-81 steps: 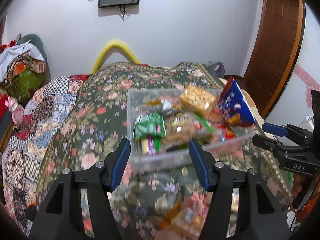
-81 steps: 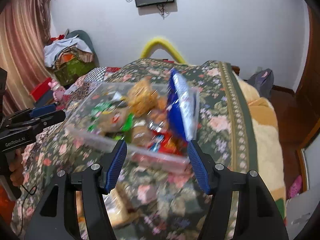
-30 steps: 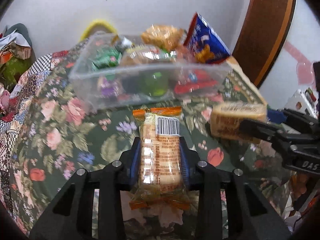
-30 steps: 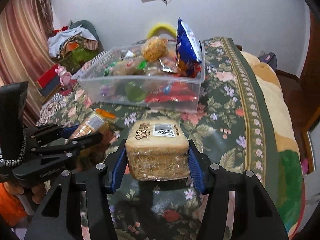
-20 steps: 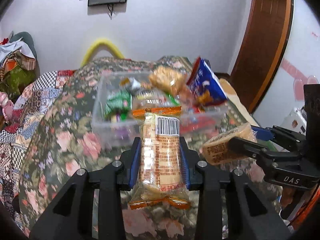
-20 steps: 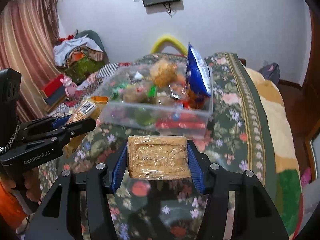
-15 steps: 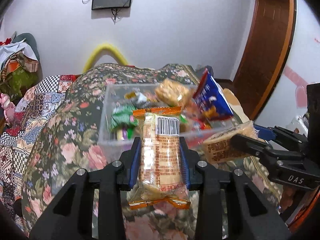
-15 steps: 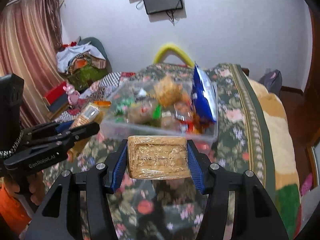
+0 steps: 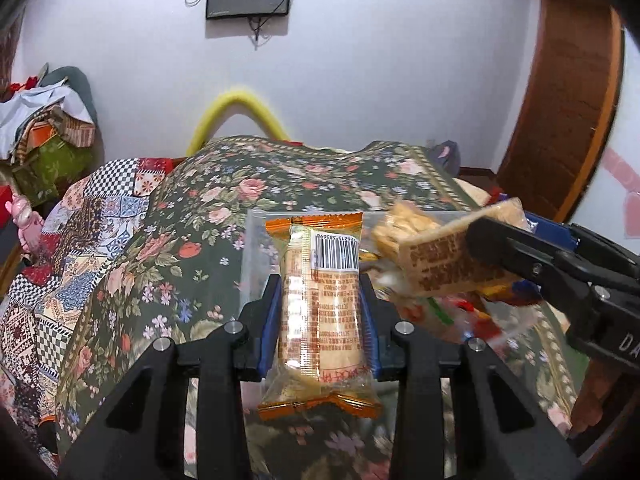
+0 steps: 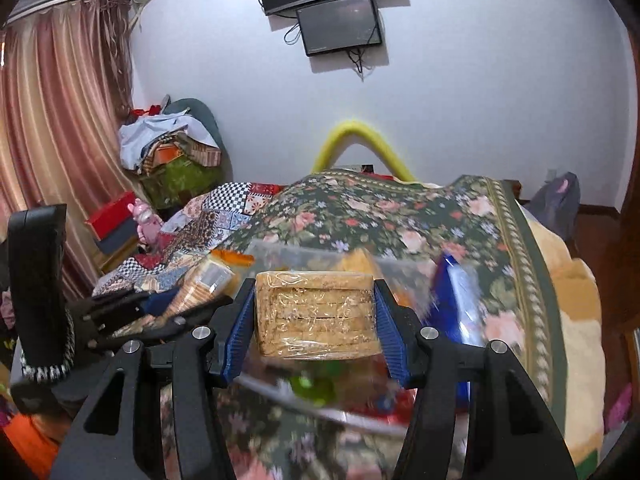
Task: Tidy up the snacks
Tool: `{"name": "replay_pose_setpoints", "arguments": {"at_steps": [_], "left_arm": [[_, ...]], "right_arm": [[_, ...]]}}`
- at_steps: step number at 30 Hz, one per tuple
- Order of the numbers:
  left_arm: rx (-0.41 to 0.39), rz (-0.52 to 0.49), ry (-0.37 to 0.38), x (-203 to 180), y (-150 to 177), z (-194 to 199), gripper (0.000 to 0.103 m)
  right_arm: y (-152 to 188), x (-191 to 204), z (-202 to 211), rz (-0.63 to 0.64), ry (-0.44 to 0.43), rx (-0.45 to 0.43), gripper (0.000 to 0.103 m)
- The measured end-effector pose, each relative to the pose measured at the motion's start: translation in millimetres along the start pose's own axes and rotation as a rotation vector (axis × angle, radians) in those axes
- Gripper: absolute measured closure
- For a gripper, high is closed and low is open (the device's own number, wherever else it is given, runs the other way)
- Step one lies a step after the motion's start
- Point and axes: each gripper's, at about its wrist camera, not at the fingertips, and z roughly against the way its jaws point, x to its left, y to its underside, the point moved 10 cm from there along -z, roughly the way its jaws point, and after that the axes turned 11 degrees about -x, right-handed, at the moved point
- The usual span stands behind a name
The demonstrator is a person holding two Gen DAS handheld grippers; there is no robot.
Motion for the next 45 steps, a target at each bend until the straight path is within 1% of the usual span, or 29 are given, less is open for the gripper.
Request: {"name": "replay_pose_setpoints", "arguments": {"at_steps": [4, 8, 11, 14, 16, 19, 22, 25, 28, 30, 34, 37, 39, 41, 42, 43, 45], "left_arm": [[0.021, 0.006, -0.002, 5.9, 2.5, -15.3, 0.068], [0.058, 0.027, 0.013, 9.4, 14.5, -23.0, 0.067], [0.086, 0.035, 0.022, 9.3, 24.5, -24.3, 0.064], [0.095, 0.036, 0.03, 6.2, 31.2, -20.5, 0.059], [0.091, 0.029, 0.029, 3.9, 32.6, -16.8, 0.054], [0.084, 0.031, 0.029, 1.1, 32.4, -8.0, 0.052], [0.068, 0.033, 0.03, -0.7, 28.0, 3.5, 0.052], [0.035, 0.037, 0.034, -3.3, 16.8, 22.6, 0.052], [-0.029, 0.039, 0.045, -8.8, -2.6, 52.8, 0.052], [-0.072, 0.039, 0.054, -13.6, -15.6, 72.1, 0.052], [-0.177, 0.013, 0.073, -29.7, -43.2, 123.8, 0.052], [-0.248, -0.002, 0.088, -42.2, -57.7, 160.3, 0.052], [-0.295, -0.011, 0.091, -49.5, -65.2, 185.7, 0.051], [-0.331, -0.021, 0.091, -54.8, -69.2, 204.3, 0.044], [-0.349, -0.026, 0.089, -57.2, -70.3, 213.4, 0.039], [-0.37, -0.035, 0.089, -60.4, -71.1, 224.2, 0.036], [-0.391, -0.051, 0.09, -64.8, -70.2, 237.5, 0.033]], "right_arm": [[0.1, 7.1, -17.5, 0.003, -0.041, 0.002, 0.05], [8.1, 12.2, -20.0, 0.045, -0.063, 0.01, 0.05], [18.8, 10.0, -16.6, 0.082, -0.034, 0.029, 0.05], [29.6, 1.1, -12.3, 0.063, -0.034, 0.072, 0.05], [36.7, -4.8, -10.6, 0.048, -0.031, 0.105, 0.049], [48.7, -10.9, -7.9, 0.064, -0.006, 0.151, 0.047], [50.9, -13.5, 1.2, 0.08, 0.023, 0.159, 0.047], [41.6, -15.4, 15.1, 0.048, 0.024, 0.142, 0.047], [25.8, -17.7, 33.8, 0.016, 0.025, 0.102, 0.047], [8.1, -18.0, 54.9, 0.001, 0.03, 0.052, 0.047], [-21.8, -11.7, 96.5, -0.019, 0.032, -0.038, 0.047], [-42.1, -3.2, 130.2, -0.028, 0.033, -0.108, 0.046], [-51.6, 4.4, 150.8, -0.025, 0.035, -0.149, 0.043], [-58.3, 13.2, 170.0, -0.017, 0.037, -0.188, 0.04], [-60.7, 17.6, 178.4, -0.01, 0.041, -0.205, 0.037], [-62.4, 21.7, 186.1, 0.0, 0.049, -0.221, 0.036], [-62.8, 27.8, 196.3, 0.013, 0.058, -0.241, 0.025]]}}
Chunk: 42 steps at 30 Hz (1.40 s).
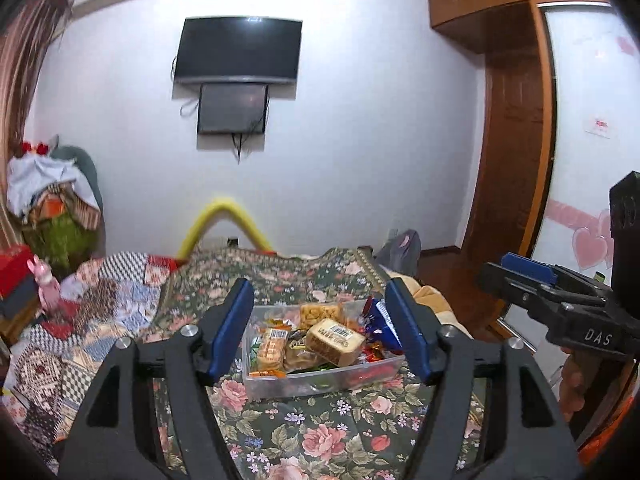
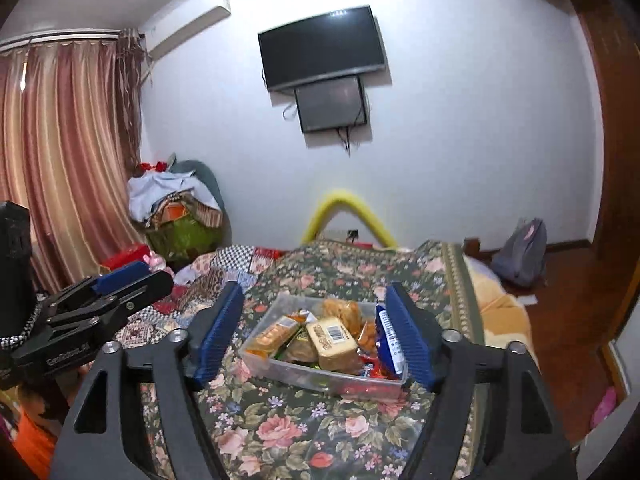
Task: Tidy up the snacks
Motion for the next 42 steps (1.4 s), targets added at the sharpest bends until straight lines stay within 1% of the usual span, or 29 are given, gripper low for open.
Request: {"name": "replay_pose_setpoints", "arguments": {"at_steps": [1, 2, 3, 4, 8, 9, 13, 19, 42], "left_arm": [[-0.01, -0.008, -0.005, -2.1, -1.8, 6.6, 0.03], [-0.015, -0.009, -0.008, -2.8, -2.2, 10.2, 0.028], [-0.021, -0.005, -0.01, -3.6, -2.5, 15.2, 0.02], [-0.023, -0.001, -0.011, -2.9, -2.4, 17.3, 0.015], [-0.033, -0.001, -0.028, -1.0, 0.3, 23.8, 0.013], [-0.032, -0.001, -0.03, -0.8, 1.8, 24.3, 0.012], [-0.033, 0.001, -0.044, 2.6, 8.5, 26.6, 0.01], [-0.018, -0.001, -0.038, 1.5, 16.4, 28.4, 0.009], [0.004, -0.015, -0.037, -5.5, 26.9, 30.7, 0.009]], "right_arm": [[-1.5, 3.6, 5.8, 0.004, 0.005, -0.01, 0.022], [-1.3, 4.6, 7.9, 0.005, 0.01, -0.015, 0.017], [-0.9, 5.6, 9.2, 0.008, 0.015, -0.019, 0.013], [-0.3, 7.4, 11.0, 0.013, 0.019, -0.022, 0.012], [3.9, 9.3, 15.6, 0.032, 0.049, -0.041, 0.001], [5.1, 8.8, 15.6, 0.036, 0.059, -0.045, 0.0], [10.4, 7.6, 16.6, 0.034, 0.063, -0.032, 0.0], [16.6, 6.3, 26.8, 0.032, 0.073, -0.029, 0.0], [18.4, 4.3, 32.9, 0.044, 0.088, -0.027, 0.0]]}}
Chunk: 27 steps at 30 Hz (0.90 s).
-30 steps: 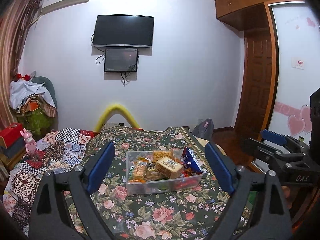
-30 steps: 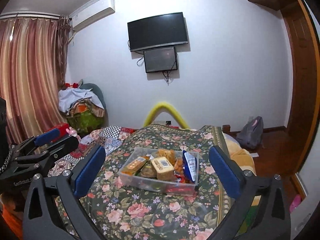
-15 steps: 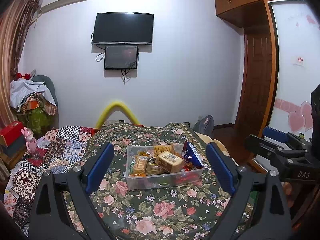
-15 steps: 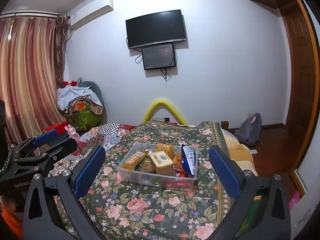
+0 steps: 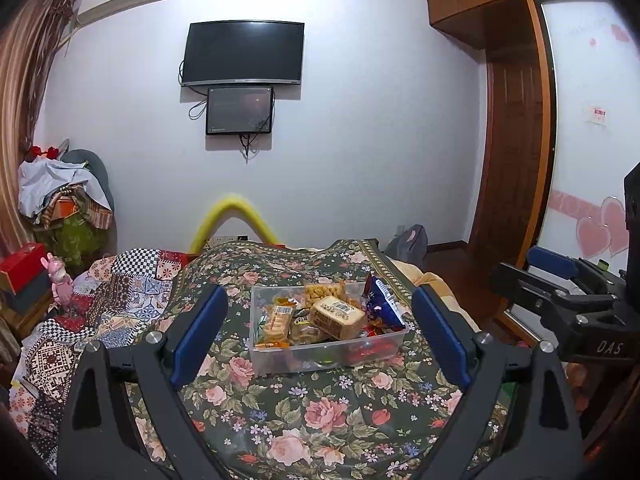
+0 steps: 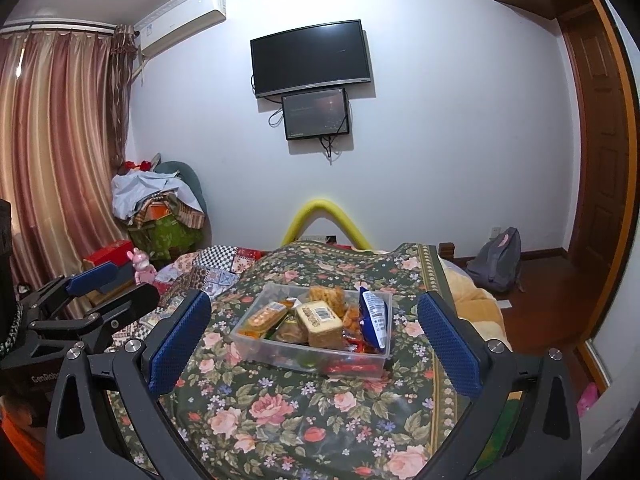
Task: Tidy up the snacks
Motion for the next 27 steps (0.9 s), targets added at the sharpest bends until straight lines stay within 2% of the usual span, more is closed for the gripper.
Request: {"name": "replay_pose_setpoints", "arguments": {"at_steps": [27], "left_arm": [[0.003, 0.015, 0.015, -0.8, -2.2, 2.4, 0.009]], "right_arm": [[-5.9, -3.3, 3.5, 0.01, 0.009, -0.012, 0.0]]}}
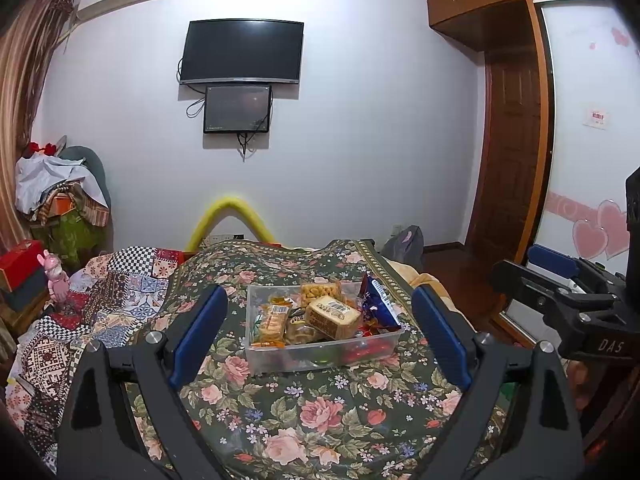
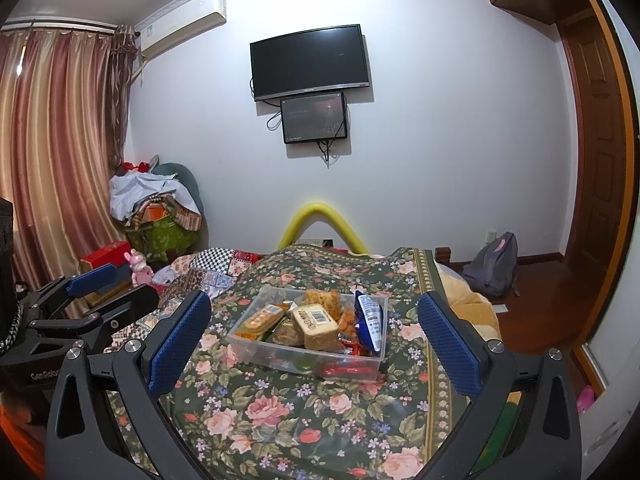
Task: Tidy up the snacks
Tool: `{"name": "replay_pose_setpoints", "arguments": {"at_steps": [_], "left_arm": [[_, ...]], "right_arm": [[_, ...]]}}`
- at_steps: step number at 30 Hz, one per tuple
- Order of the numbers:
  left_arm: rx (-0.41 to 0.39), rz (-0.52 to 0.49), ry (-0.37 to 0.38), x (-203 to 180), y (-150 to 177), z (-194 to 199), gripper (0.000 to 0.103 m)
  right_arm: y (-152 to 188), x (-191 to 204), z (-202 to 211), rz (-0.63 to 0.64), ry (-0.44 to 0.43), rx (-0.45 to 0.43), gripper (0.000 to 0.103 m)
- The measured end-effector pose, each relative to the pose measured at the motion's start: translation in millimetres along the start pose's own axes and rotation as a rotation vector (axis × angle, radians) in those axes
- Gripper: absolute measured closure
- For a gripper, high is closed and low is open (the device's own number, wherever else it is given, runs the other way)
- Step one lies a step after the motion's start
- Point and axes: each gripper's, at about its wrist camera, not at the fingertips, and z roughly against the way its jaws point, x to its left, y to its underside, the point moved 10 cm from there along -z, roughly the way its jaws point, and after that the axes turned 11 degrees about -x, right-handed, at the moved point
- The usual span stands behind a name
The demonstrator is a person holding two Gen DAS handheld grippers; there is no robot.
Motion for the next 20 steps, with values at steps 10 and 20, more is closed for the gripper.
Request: {"name": "replay_pose_setpoints", "arguments": {"at_steps": [10, 20], "left_arm": [[0.001, -0.001, 0.011, 1.3, -0.3, 1.2, 0.009], [0.008, 0.003, 0.015, 1.6, 2.0, 1.1, 0.009]], "right_arm": [[0.9, 0.5, 0.6, 0.001, 0.0, -0.001, 0.0], [2.6, -0.4, -0.8, 0.001, 0.001, 0.002, 0.0]]}}
